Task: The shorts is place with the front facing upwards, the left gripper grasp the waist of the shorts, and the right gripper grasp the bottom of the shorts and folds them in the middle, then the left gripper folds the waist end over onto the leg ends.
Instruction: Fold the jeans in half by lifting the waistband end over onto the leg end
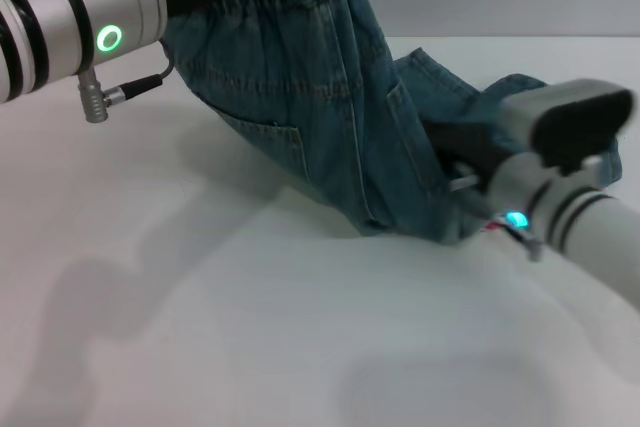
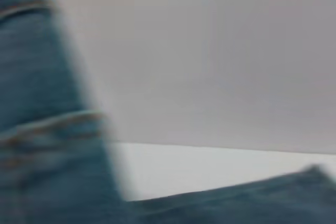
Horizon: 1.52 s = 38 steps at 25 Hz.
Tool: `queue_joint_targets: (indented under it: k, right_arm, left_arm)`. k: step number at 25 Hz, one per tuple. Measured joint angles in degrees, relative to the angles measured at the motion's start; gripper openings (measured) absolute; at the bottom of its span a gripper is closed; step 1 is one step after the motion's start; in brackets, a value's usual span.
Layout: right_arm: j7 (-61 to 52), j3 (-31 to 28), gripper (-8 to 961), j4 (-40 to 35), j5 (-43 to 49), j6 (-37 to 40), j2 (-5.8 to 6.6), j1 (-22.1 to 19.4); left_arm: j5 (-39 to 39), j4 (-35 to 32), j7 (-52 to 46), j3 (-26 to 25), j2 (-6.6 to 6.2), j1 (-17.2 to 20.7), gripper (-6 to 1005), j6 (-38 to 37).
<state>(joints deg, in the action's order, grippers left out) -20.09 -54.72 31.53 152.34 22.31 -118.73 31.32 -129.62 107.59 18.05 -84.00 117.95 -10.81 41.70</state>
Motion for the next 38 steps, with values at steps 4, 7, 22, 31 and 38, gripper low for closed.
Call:
queue_joint_targets:
  k: [4,7,22,31,38]
  right_arm:
    - [4.55,-5.48,-2,1.43,0.08,-0.05,0.13,-2.74]
    - [4.68,-5.02,-2,1.59,0.12,-0.29,0.0,-2.45]
    - [-2.32,9.37,-2,8.16,-0.29,-0.7,-0.66,3.71]
    - [-4.91,13.39,-1,8.84,-0.26,-0.62,-0.9,6.63]
    - [-3.51,7.29,-1,7.51,0.09,-0.64,0.31,2.47]
  left_arm:
    - [0.0,-0.01,0.08,0.3,0.0,0.06,51,0.0]
    - [0.29,0.01,0.55,0.4,0.0,-0.01,51,0.0]
    - [0.86,0.04,0.83,0.81,0.0,-0.76,51,-0.8]
    - [0.86,0.01,0.85,1.13,0.0,-0.94,51,-1.24]
    - [0.86,-0.01,0.85,1.08,-0.05,-0.28,51,-1.28]
